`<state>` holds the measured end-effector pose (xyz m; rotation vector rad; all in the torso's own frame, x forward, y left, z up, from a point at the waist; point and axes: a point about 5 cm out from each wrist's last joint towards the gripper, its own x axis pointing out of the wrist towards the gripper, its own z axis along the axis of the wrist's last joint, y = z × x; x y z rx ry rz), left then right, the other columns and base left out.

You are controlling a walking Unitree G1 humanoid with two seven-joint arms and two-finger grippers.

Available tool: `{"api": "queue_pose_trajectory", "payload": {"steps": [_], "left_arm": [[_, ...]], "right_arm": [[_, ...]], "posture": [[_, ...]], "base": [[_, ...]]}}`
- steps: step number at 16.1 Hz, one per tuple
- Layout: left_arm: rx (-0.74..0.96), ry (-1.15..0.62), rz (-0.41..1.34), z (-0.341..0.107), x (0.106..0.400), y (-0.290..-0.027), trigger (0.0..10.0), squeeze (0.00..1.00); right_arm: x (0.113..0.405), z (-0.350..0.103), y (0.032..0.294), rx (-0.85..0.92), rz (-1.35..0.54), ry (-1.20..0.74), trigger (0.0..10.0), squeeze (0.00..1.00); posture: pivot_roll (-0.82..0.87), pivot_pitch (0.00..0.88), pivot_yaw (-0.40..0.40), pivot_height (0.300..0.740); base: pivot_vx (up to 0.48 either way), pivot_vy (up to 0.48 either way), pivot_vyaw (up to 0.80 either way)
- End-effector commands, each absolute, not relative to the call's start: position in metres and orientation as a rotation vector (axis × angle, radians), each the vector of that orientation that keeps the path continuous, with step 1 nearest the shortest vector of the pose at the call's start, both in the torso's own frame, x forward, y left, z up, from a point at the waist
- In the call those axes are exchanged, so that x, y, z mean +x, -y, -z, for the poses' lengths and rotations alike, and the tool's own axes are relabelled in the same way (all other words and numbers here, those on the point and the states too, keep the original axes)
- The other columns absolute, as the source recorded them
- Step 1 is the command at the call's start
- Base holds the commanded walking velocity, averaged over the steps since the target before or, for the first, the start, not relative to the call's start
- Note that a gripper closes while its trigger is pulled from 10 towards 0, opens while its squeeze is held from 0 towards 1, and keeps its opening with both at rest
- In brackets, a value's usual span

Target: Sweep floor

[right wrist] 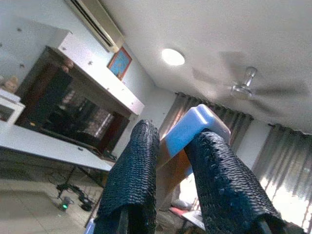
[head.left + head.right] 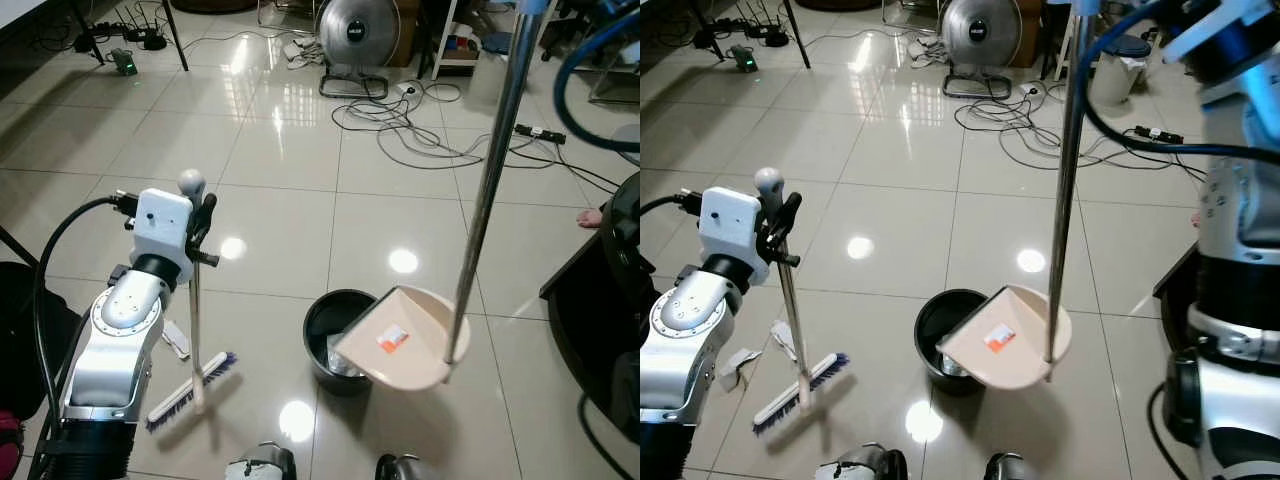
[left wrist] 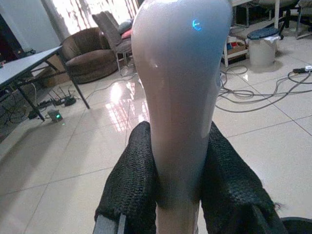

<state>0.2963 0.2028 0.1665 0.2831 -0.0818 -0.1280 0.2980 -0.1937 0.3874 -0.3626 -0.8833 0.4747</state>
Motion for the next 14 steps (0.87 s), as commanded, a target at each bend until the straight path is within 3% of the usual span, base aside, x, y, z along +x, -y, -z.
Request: {"api": "queue_pose_trajectory", "payload": {"steps": [1, 14], "left_arm": [[0.306, 0.129, 0.132, -0.180, 0.296, -0.204, 10.0, 0.00], [0.330, 0.118, 0.089, -0.182, 0.291, -0.217, 10.0, 0.00]], "right_arm": [[0.291, -0.393, 0.191, -0.347, -0.483, 0.923, 10.0, 0.00], [0.285, -0.387, 0.161, -0.191, -0.555, 0.914, 10.0, 0.00]], "posture": [[0.05, 0.064, 0.036, 0.740], [0.08, 0.058, 0.018, 0.740]], "base": [[0.000, 0.322, 0.00], [0.000, 0.405, 0.00]]}}
